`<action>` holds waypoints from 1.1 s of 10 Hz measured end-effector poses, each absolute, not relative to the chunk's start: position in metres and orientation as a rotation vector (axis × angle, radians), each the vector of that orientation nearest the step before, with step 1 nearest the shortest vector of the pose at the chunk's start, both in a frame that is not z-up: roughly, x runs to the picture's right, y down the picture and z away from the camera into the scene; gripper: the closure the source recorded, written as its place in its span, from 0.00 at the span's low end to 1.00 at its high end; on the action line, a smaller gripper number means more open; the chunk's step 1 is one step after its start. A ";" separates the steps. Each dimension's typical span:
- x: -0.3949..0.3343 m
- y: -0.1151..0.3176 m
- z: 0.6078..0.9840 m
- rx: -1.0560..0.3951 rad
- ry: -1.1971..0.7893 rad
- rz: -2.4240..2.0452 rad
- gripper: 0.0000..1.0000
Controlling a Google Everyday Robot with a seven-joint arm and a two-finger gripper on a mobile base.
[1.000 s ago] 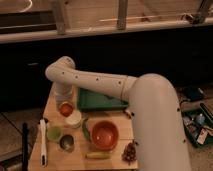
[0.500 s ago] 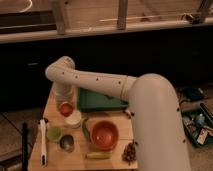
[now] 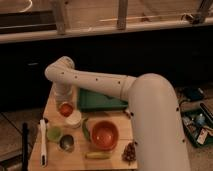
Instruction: Place apple in paper cup
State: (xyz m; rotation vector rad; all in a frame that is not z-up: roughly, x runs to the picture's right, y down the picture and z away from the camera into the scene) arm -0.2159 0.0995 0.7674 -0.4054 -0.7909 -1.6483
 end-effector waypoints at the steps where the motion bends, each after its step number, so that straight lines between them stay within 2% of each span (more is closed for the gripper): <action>1: -0.216 0.100 0.768 -0.406 -0.791 -1.651 0.68; 7: -0.215 0.101 0.768 -0.408 -0.791 -1.656 0.68; 9: -0.214 0.101 0.768 -0.408 -0.788 -1.658 0.63; 11: -0.214 0.101 0.768 -0.408 -0.786 -1.658 0.62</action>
